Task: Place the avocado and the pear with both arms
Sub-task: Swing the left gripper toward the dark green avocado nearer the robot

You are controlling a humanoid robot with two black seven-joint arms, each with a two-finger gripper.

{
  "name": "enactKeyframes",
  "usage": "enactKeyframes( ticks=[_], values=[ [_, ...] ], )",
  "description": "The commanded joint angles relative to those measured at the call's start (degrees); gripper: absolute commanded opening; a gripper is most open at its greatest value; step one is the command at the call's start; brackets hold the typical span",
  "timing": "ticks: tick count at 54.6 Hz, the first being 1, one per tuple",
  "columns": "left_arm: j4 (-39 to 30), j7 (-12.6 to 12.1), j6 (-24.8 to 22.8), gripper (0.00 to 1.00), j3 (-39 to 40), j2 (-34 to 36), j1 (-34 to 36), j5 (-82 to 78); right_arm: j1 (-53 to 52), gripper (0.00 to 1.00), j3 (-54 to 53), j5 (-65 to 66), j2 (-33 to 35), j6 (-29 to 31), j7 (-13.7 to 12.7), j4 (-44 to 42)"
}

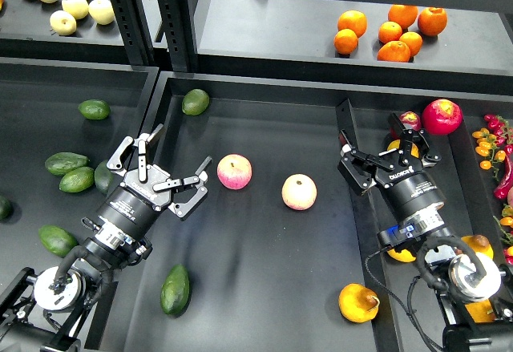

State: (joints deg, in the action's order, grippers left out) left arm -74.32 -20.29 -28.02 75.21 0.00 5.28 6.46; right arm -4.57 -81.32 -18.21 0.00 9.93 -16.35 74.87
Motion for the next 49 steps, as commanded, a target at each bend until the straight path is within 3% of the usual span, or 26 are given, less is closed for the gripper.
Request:
enactKeyframes(
  ticks=[1, 6, 16, 33, 49],
  values=[
    [-0.2, -1.2, 0.0, 1.0, -0.3, 0.0, 0.5, 0.0, -0.1, 1.0, 0.1, 0.0, 0.0, 0.0, 0.0, 0.0],
    [0.1, -3.9, 0.0, 1.0, 0.0, 0.3, 2.5, -0.1, -0.1, 1.0, 0.3, 0.0, 0.0, 0.0, 0.0, 0.0],
    [0.8, -7.7, 0.0, 1.0, -0.3, 8.0, 8.1, -0.2, -0.2, 1.0, 0.5, 0.0, 0.0, 0.0, 0.0, 0.1],
    [1.8, -7.7, 0.0, 1.0, -7.2, 19.4, 15.5, 0.0, -0.8, 1.0, 0.6, 0.1, 0.0, -0.4, 0.1, 0.2],
    [2.2, -7.7, 0.0, 1.0, -27.4, 34.2, 27.8, 0.0, -3.8, 1.0, 0.5, 0.3, 0.0, -1.7, 0.2, 0.1]
  ],
)
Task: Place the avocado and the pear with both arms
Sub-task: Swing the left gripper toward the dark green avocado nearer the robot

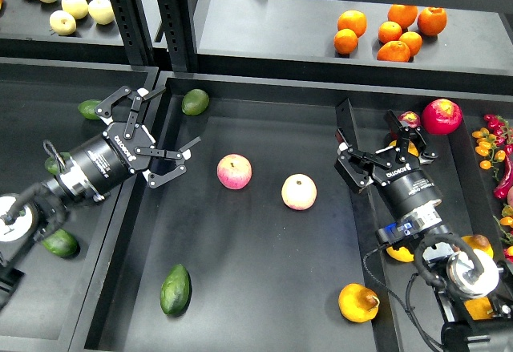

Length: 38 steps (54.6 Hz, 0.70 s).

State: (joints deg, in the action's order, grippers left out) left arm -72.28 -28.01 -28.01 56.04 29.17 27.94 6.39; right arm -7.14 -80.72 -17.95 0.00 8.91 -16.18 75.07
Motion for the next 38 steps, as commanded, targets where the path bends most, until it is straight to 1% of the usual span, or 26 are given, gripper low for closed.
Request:
enactKeyframes(
  ticks=[1, 10, 21, 22, 29, 38],
  values=[
    [0.1, 0.0, 0.0, 1.0, -9.4, 5.5, 5.7, 0.0, -1.4, 1.0, -0.1, 0.0, 0.0, -0.8, 0.0, -0.2],
    [0.1, 0.0, 0.0, 1.0, -16.4, 7.0, 10.4, -1.6, -2.7, 1.0, -0.2, 0.2, 0.0, -1.4, 0.0, -0.3],
    [0.9, 0.0, 0.0, 1.0, -25.4, 7.8, 16.3, -12.9, -3.0, 1.0, -0.2, 0.2, 0.0, -1.4, 0.0, -0.3],
    [1.0, 0.0, 0.0, 1.0, -29.2, 7.8, 18.9, -15.4, -3.1, 1.0, -0.3, 0.3, 0.0, -1.4, 0.0, -0.3],
    [1.4, 0.0, 0.0, 1.0, -39.8, 7.9, 27.7, -18.8, -3.5, 1.0, -0.7, 0.3, 0.0, -1.4, 0.0, -0.4],
    [2.1, 0.0, 0.0, 1.0, -50.2, 7.8, 37.4, -21.0, -3.6, 1.0, -0.8, 0.3, 0.0, -1.4, 0.0, -0.4]
  ],
)
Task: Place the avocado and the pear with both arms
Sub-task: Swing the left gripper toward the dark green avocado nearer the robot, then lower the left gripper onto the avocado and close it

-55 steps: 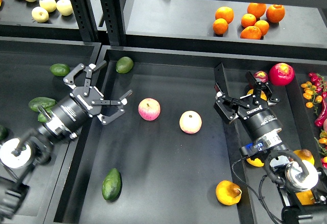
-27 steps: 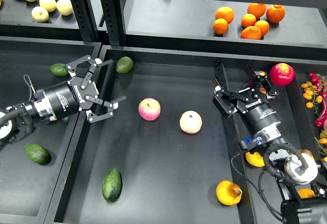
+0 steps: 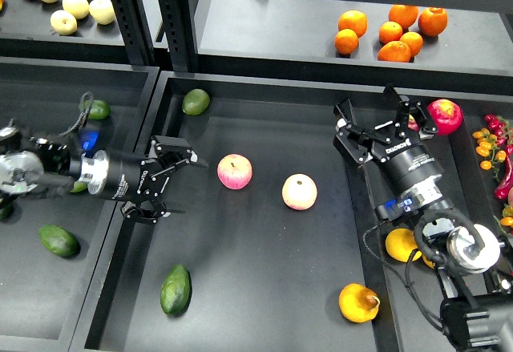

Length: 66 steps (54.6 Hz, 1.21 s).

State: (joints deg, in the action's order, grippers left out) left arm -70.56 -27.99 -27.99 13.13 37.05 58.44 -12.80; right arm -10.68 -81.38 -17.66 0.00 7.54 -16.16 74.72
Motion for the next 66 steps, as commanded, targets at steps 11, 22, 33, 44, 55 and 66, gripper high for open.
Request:
enactKeyframes(
  ticks=[11, 22, 33, 44, 55, 66],
  values=[
    [0.9, 0.0, 0.0, 1.0, -18.9, -2.2, 16.2, -8.0, -1.3, 1.0, -0.4, 0.7, 0.0, -0.1, 0.0, -0.3],
    [1.3, 0.0, 0.0, 1.0, -24.1, -5.4, 17.8, -14.4, -2.6, 1.0, -2.0, 1.2, 0.0, -1.0, 0.1, -0.6],
    [2.5, 0.0, 0.0, 1.0, -26.5, -8.9, 17.8, -18.4, -3.2, 1.0, -2.9, 1.3, 0.0, -1.2, 0.0, -1.3],
    [4.6, 0.0, 0.0, 1.0, -29.8, -12.8, 17.8, -22.4, -3.2, 1.0, -2.9, 1.2, 0.0, -1.2, 0.0, -1.3],
    [6.1, 0.0, 0.0, 1.0, -32.6, -16.3, 17.8, -23.4, -3.1, 1.0, -2.9, 1.2, 0.0, -1.1, 0.0, -1.3],
    [8.5, 0.0, 0.0, 1.0, -35.8, -20.2, 17.6, -24.3, -3.1, 1.0, -2.9, 1.2, 0.0, -0.9, -0.1, -1.3]
  ],
)
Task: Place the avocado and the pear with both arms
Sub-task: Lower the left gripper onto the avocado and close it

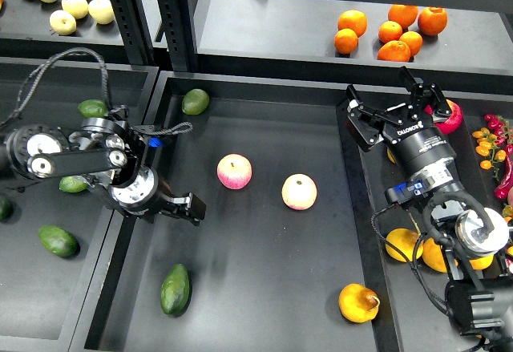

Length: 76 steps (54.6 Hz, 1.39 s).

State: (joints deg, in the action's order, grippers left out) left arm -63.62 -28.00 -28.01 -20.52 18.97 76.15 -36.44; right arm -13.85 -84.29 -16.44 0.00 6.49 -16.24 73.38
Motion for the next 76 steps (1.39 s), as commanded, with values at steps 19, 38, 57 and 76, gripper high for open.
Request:
enactKeyframes(
  ticks=[19, 38, 57, 76],
  values=[
    [5.6, 0.0, 0.0, 1.0, -5.7, -7.1, -0.9, -0.7, 0.0, 1.0, 0.0, 0.0, 0.0, 0.3, 0.0, 0.1],
    [8.6, 0.0, 0.0, 1.0, -8.7, -8.1, -3.8, -0.7, 0.0, 1.0, 0.0, 0.0, 0.0, 0.4, 0.0, 0.1],
    [10.7, 0.0, 0.0, 1.0, -9.0, -8.8, -6.7, -1.5, 0.0, 1.0, 0.0, 0.0, 0.0, 0.4, -0.1, 0.0],
    [13.0, 0.0, 0.0, 1.0, -9.0, -11.0, -9.3, -2.2, 0.0, 1.0, 0.0, 0.0, 0.0, 0.4, -0.1, 0.0]
  ],
)
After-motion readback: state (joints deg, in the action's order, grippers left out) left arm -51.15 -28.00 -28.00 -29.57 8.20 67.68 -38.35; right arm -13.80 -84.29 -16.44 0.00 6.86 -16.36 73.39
